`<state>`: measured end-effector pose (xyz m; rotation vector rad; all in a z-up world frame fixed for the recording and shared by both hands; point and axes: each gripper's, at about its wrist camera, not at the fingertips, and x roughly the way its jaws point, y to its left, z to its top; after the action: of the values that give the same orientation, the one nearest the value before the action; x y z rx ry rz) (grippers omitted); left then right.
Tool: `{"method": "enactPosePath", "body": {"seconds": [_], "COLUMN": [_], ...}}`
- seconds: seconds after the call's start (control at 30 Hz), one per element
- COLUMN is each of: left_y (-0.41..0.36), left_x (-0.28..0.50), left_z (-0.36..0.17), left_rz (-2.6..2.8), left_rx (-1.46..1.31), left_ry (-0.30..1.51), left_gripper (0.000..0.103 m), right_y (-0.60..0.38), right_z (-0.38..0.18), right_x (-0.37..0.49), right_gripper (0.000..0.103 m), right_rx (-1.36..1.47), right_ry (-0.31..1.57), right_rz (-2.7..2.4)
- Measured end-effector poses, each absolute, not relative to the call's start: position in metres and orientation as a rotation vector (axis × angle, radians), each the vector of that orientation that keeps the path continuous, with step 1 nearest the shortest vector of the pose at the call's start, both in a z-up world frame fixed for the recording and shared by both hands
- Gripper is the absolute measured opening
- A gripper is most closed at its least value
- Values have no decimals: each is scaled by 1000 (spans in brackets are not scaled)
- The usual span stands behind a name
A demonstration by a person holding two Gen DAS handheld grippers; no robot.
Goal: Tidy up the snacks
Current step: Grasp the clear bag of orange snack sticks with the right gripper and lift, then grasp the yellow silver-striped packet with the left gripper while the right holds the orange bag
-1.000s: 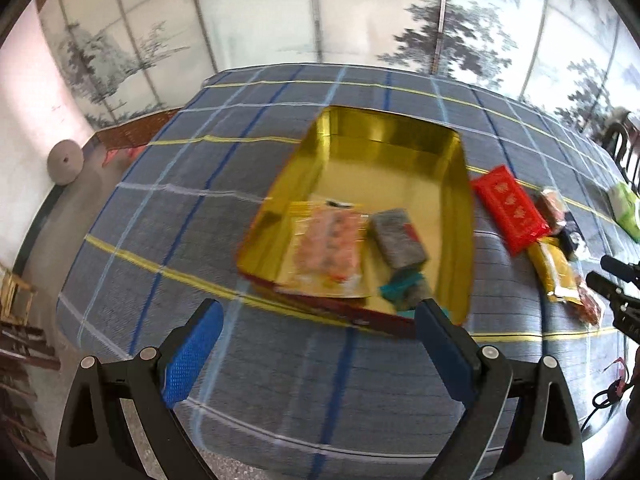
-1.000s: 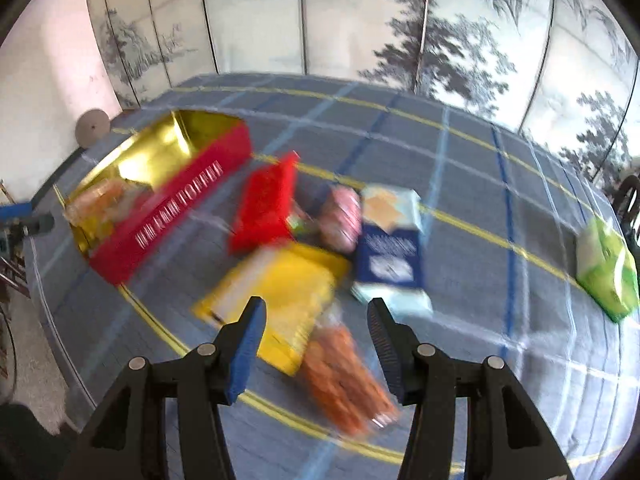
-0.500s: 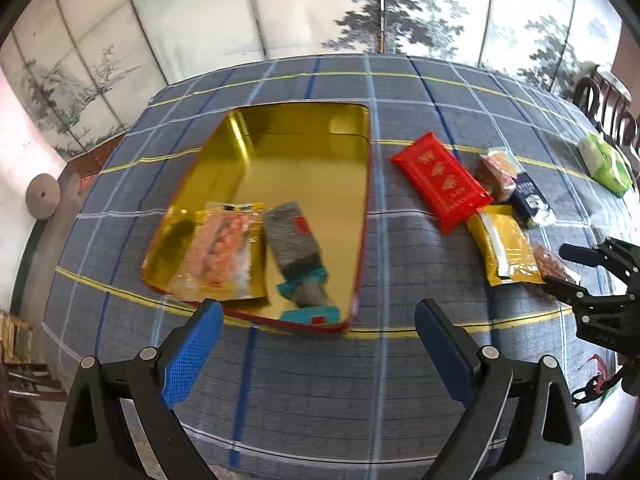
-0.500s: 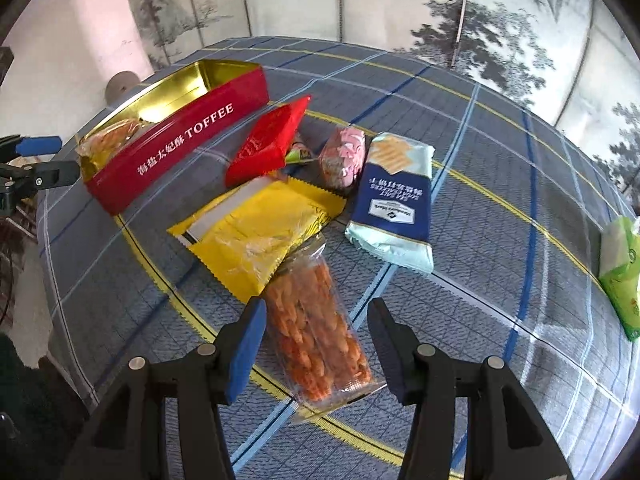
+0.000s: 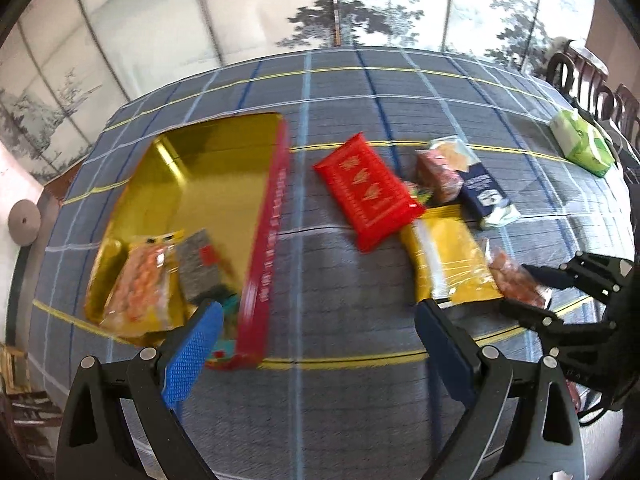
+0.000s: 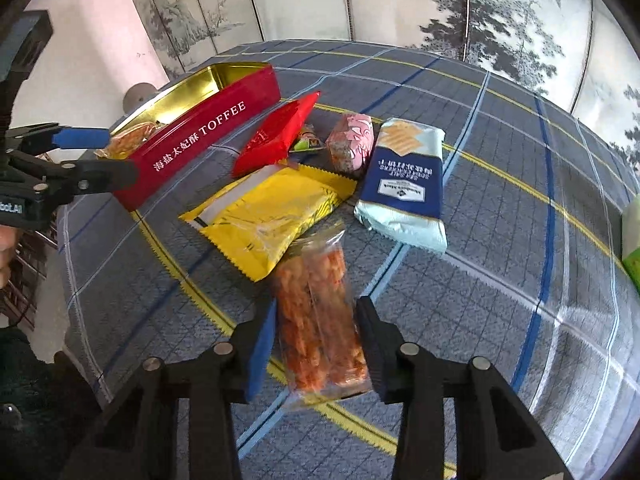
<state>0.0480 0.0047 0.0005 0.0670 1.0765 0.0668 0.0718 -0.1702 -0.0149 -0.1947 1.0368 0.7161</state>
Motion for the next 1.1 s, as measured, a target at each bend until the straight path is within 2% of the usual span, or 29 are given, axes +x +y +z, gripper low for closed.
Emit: {"method": "enactPosePath", "body": {"seconds": [0.4, 1.1], "left_y": [-27, -20], "left_x": [61, 57], "left_z": [-11, -12], "left_rz": [14, 25], "left_rx": [84, 52], "left_ry": [1087, 1098], "left_gripper": [95, 95], "right_y": [-179, -211], "right_z": [-17, -17], "right_x": [61, 78], "right_gripper": [41, 38], "right_rx": [-155, -170], "right_ry": [1010, 966], "right_rz": [656, 469]}}
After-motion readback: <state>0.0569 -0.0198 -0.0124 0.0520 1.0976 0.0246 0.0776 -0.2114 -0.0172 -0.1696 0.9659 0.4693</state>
